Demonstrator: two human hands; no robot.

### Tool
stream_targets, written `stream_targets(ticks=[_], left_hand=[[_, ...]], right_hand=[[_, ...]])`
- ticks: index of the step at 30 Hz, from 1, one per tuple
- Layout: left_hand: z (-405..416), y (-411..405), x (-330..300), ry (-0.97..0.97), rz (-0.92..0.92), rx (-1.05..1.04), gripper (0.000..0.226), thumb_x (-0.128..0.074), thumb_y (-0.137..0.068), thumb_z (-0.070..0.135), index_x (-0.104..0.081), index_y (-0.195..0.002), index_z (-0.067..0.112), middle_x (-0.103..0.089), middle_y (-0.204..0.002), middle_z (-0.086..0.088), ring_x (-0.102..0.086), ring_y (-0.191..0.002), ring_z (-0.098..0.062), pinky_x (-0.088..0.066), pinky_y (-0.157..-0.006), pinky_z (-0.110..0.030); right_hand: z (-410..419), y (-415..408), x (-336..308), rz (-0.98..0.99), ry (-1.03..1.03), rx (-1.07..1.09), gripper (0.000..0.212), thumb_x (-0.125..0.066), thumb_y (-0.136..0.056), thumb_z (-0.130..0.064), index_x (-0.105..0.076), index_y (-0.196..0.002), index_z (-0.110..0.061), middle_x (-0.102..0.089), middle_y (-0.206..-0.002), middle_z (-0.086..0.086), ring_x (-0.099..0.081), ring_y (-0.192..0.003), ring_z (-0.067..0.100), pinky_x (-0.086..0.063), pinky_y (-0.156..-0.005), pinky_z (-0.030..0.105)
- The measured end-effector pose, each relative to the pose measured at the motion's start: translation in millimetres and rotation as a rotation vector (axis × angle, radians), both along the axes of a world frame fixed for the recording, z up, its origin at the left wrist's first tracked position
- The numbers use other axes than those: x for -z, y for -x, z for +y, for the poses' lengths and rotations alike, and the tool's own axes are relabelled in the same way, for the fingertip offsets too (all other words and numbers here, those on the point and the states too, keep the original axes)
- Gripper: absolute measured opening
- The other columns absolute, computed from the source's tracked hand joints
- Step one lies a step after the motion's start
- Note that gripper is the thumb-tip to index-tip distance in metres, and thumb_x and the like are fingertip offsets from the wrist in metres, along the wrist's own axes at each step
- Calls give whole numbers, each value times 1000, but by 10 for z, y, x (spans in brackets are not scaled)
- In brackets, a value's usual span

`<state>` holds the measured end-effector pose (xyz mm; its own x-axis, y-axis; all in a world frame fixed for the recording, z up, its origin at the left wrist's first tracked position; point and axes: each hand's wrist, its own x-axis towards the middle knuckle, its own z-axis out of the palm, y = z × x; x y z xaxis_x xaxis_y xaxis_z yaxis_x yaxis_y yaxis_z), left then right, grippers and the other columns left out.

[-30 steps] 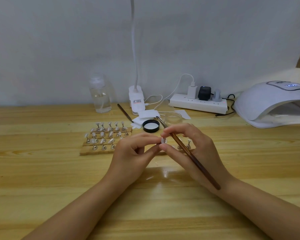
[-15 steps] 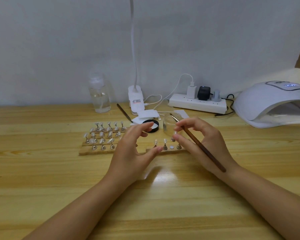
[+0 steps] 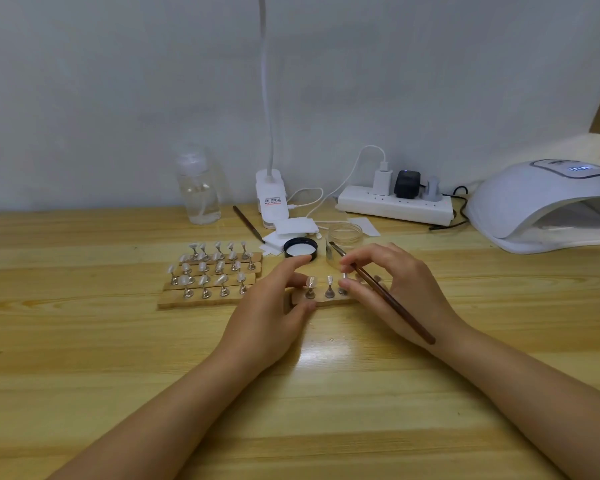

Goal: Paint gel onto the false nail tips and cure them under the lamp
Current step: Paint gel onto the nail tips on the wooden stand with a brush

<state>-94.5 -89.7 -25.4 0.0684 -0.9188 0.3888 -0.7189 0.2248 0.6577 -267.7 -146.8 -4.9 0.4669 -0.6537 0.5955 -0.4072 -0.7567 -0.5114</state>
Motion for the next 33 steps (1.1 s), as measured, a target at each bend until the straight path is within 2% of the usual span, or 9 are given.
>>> stream_targets(ticks=[4, 10, 13, 18, 22, 24, 28, 33], left_hand=[[-1, -1, -2, -1, -4, -11, 54, -66, -83, 19, -44, -129, 33, -54, -94, 21, -52, -98, -1, -33, -77, 0], [9, 1, -11, 13, -11, -28, 51, -65, -83, 16, -45, -128, 33, -52, -90, 25, -50, -90, 5, -31, -74, 5], [5, -13, -4, 21, -1, -44, 50, -63, -84, 14, -46, -128, 33, -54, -91, 23, -50, -91, 5, -30, -73, 6], [0, -14, 0, 31, -2, -53, 49, -63, -84, 12, -47, -127, 31, -49, -87, 28, -45, -85, 15, -30, -71, 7], [-12, -12, 10, 37, 4, -57, 50, -63, -85, 11, -47, -127, 30, -49, -86, 27, -44, -85, 18, -30, -71, 7], [-13, -10, 9, 37, 9, -65, 50, -63, -85, 12, -47, -127, 31, -48, -86, 28, -44, -85, 18, -30, -71, 7], [-11, -7, 10, 35, 21, -76, 50, -63, -85, 12, -47, -129, 29, -48, -86, 27, -47, -85, 13, -32, -71, 6], [-3, 1, 10, 34, 38, -94, 51, -64, -84, 13, -46, -129, 28, -49, -87, 25, -48, -86, 7, -30, -71, 7]], right_hand=[[10, 1, -6, 0, -10, 2, 21, -74, -76, -15, -67, -96, -16, -65, -88, -8, -59, -89, 10, -46, -86, 34], [-35, 62, -43, -91, -72, 9, 20, -70, -79, -18, -62, -97, -21, -66, -92, -8, -58, -93, 0, -41, -84, 9], [-76, 118, -57, -155, -137, 28, 12, -64, -84, -20, -60, -92, -28, -66, -93, -12, -57, -94, -8, -40, -79, 2], [-82, 140, -56, -143, -209, -36, 10, -57, -89, -23, -56, -90, -32, -69, -92, -10, -62, -89, -4, -43, -75, 5], [-91, 123, -30, -32, -148, -91, 8, -58, -88, -17, -63, -94, -16, -67, -94, -5, -61, -91, 2, -47, -82, 15], [-98, 125, -13, 31, -128, -76, 12, -64, -85, -17, -63, -96, -14, -66, -97, -6, -59, -94, 2, -46, -85, 18], [-119, 127, 9, 27, -100, -79, 14, -69, -81, -15, -63, -94, -16, -64, -91, -10, -58, -90, 0, -43, -81, 9], [-137, 131, 40, 24, 23, -63, 16, -73, -77, -16, -64, -89, -17, -64, -87, -10, -58, -85, 2, -46, -80, 21]])
